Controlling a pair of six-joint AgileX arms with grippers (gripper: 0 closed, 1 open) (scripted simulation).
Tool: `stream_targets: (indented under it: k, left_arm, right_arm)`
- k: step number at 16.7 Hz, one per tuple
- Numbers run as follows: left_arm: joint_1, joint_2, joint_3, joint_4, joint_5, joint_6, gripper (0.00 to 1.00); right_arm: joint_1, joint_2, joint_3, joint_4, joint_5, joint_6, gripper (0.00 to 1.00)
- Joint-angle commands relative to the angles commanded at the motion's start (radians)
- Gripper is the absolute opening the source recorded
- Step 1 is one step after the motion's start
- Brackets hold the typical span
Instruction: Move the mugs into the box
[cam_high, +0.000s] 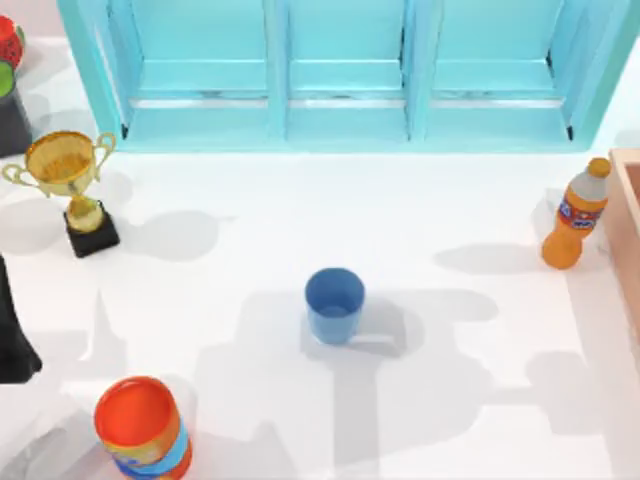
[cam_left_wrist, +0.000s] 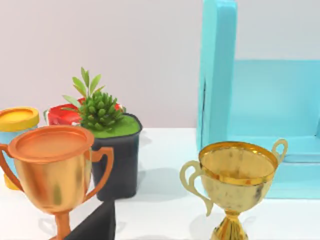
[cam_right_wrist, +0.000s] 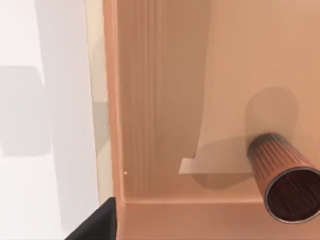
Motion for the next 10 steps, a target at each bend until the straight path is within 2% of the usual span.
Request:
stream_targets:
  k: [7, 10]
  left_arm:
    - [0.000, 0.000, 0.000, 0.000, 0.000, 0.000, 1.00]
    - [0.000, 0.000, 0.000, 0.000, 0.000, 0.000, 1.00]
  right_arm:
    - [0.561, 0.341, 0.253, 0.039, -0.005, 0.572, 1.00]
    - [0.747, 0.468, 0.353, 0.067, -0.009, 0.760, 1.00]
